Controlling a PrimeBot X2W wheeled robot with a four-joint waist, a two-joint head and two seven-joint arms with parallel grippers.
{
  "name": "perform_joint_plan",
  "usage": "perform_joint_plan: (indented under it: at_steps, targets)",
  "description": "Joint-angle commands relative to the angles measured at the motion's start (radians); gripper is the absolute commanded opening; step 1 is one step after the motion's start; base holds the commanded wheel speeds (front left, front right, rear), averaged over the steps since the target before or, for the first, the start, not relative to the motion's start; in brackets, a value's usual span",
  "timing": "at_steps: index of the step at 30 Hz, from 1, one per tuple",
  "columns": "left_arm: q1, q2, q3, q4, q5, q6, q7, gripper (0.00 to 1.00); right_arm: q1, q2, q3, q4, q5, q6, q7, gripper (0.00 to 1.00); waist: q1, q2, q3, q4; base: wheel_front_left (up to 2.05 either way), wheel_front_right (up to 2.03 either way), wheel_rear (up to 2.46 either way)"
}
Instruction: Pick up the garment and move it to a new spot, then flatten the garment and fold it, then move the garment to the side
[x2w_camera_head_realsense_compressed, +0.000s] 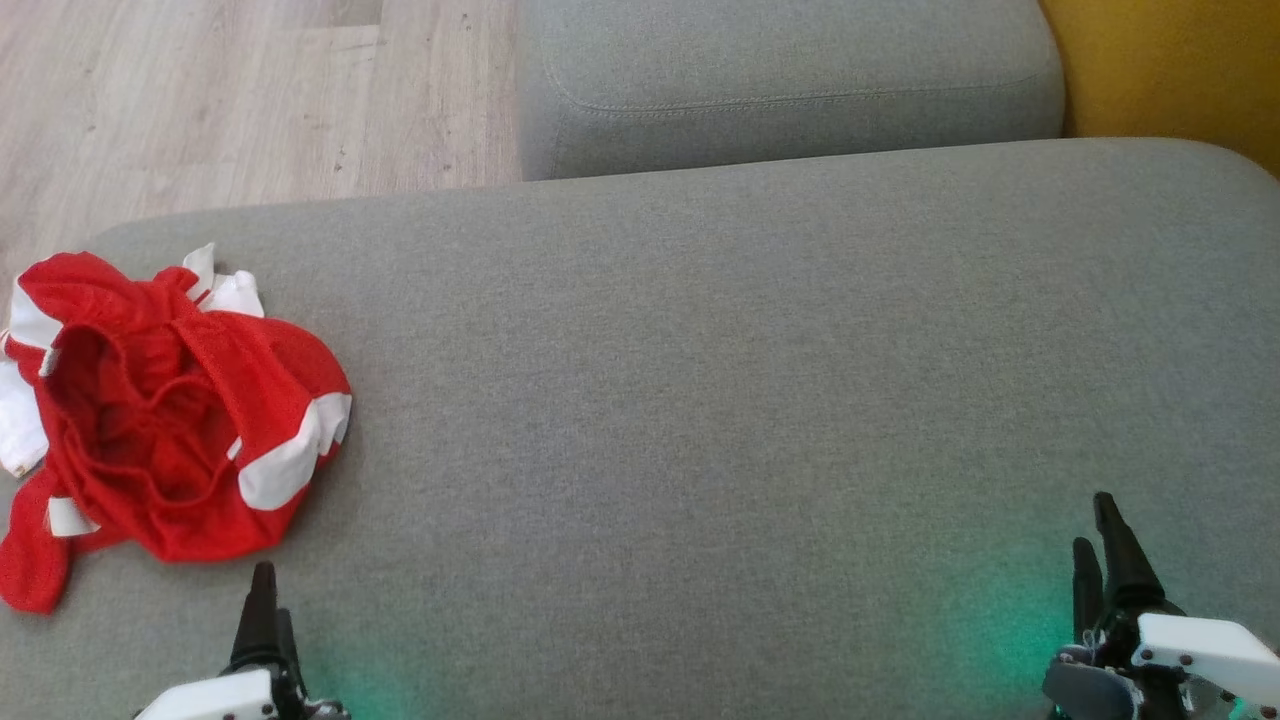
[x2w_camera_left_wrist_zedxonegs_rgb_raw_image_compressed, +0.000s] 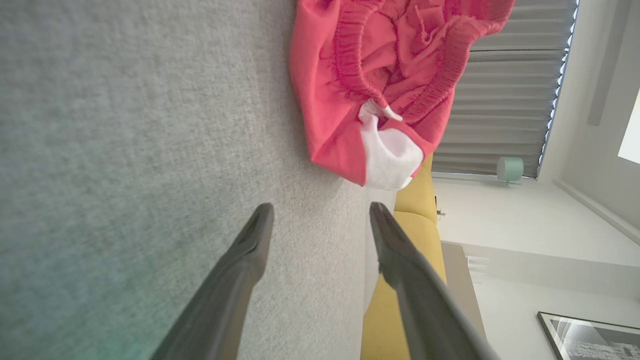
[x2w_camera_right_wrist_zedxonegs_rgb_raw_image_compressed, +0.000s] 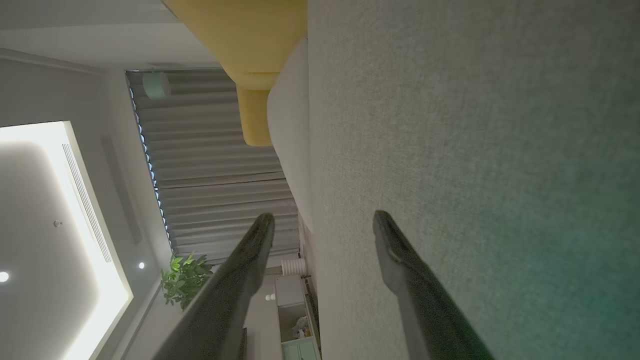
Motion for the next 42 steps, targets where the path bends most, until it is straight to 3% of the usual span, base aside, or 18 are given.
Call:
perform_joint_plan:
  at_steps: [1,22,42]
  targets:
    - [-0.042,0.005,-0.005,-0.034,0.008,0.0,-0.006,1.0,-0.041,-0.006,0.003,-0.035,-0.005,0.0,-0.01,1.0,0.0,0.0,0.0,0.0,0.0,0.0,0.0]
    - [-0.042,0.006,-0.052,-0.106,0.332,0.037,-0.07,1.0,-0.048,-0.006,0.064,-0.085,-0.351,0.0,-0.075,1.0,0.0,0.0,-0.002,0.008,0.0,0.0,0.0]
    - [-0.049,0.007,-0.1,-0.157,0.582,0.073,-0.126,1.0,-0.056,-0.007,0.123,-0.128,-0.608,0.0,-0.131,1.0,0.0,0.0,-0.001,0.013,0.0,0.0,0.0]
